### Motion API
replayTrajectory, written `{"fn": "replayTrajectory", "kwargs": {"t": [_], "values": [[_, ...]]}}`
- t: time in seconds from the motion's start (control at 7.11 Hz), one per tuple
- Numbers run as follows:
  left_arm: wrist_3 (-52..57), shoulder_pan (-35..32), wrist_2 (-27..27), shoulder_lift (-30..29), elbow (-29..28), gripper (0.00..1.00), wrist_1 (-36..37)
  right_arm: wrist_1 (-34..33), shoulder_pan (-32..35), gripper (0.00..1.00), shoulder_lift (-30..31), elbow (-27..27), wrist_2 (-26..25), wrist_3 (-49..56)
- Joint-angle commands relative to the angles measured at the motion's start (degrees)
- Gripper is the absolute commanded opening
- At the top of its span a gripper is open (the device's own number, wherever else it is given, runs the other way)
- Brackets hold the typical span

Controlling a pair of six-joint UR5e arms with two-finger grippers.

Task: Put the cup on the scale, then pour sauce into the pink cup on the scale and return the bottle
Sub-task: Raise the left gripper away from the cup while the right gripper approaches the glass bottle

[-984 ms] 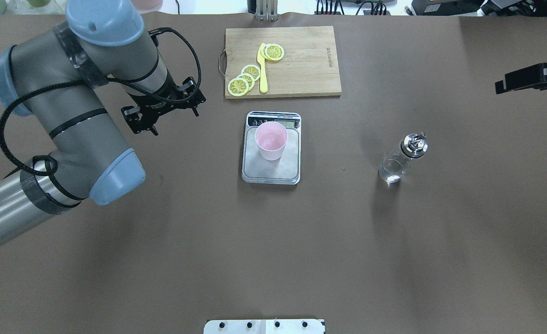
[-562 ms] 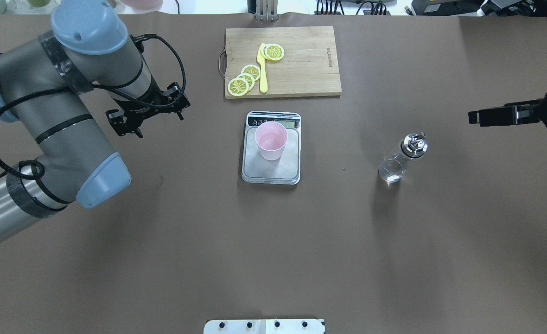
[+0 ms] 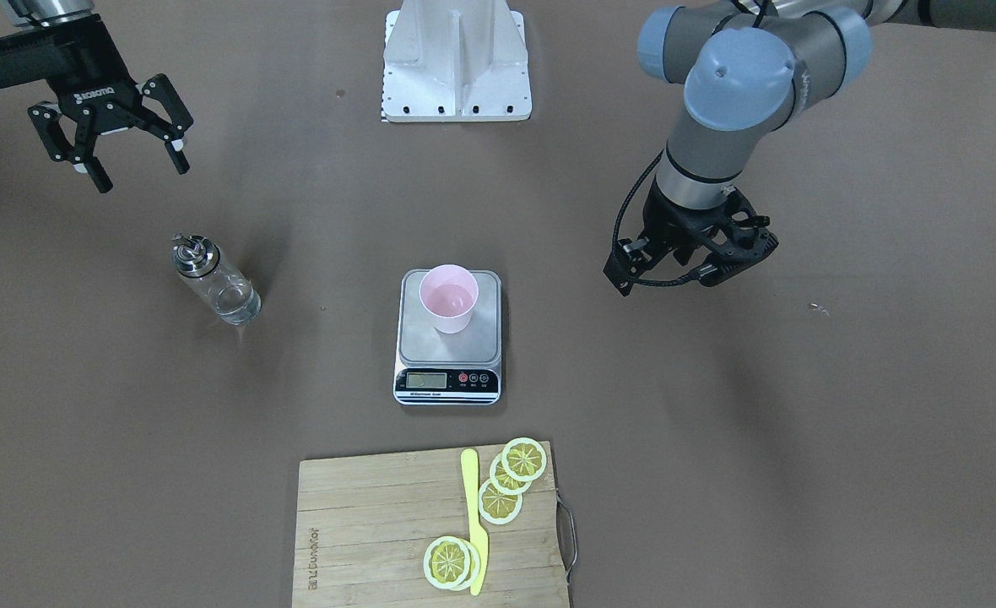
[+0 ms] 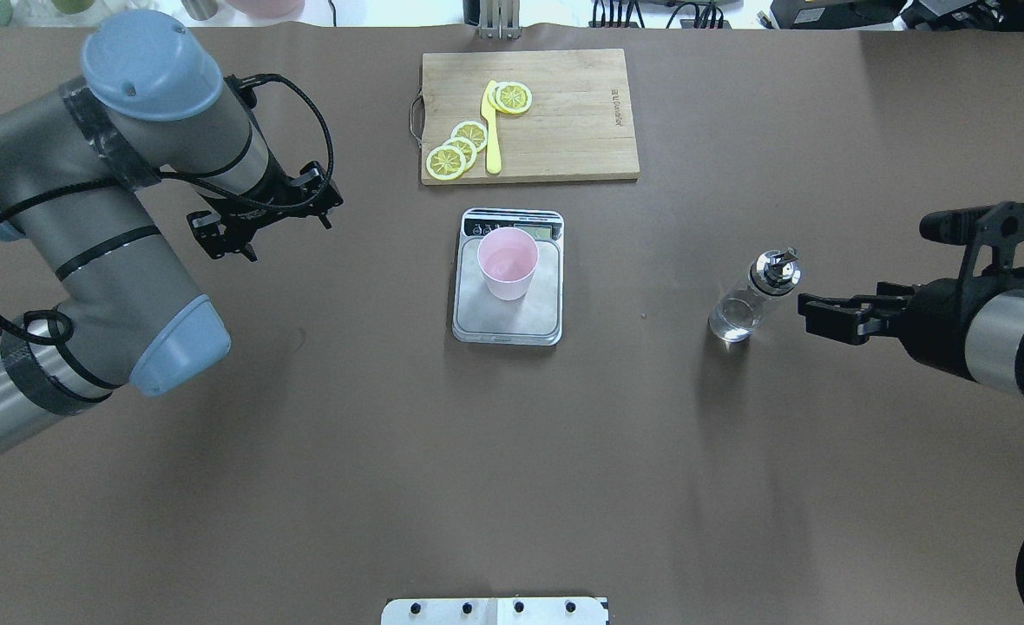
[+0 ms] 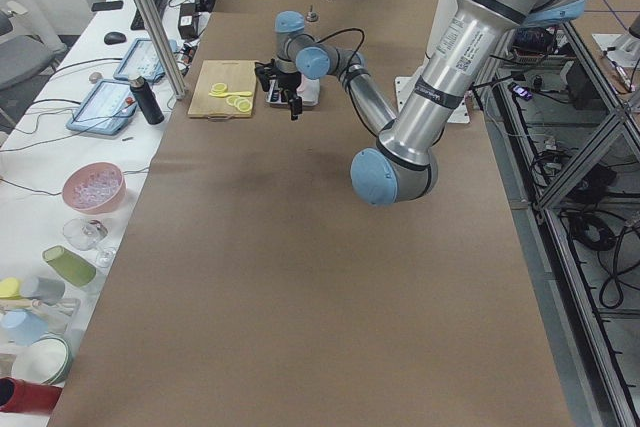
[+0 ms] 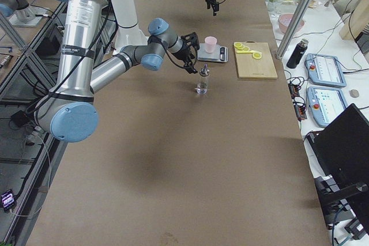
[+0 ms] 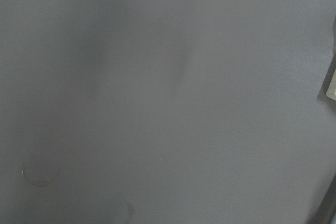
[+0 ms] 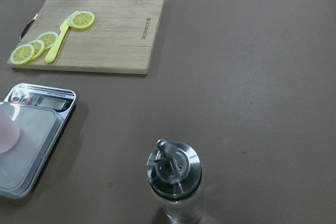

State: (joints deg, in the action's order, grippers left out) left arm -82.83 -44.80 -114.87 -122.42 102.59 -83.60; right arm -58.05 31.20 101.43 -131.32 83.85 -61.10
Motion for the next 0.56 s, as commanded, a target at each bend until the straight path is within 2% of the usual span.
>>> {"fn": "replayTrajectory", "kwargs": {"t": [0.0,0.14,0.42], "values": [[2.8,0.0,0.1,0.6,-0.1,0.99,-0.1,0.1,-6.2,0.99,0.3,1.8,-8.7,-0.9],[2.9,0.0,0.2,0.7,-0.2,0.99,-0.1,1.8,-8.5,0.99,0.3,3.1,-12.4,-0.9],[3.0,0.2,1.3,0.9,-0.5,0.99,-0.2,13.2,-11.9,0.99,0.1,11.5,-18.3,-0.5]]}}
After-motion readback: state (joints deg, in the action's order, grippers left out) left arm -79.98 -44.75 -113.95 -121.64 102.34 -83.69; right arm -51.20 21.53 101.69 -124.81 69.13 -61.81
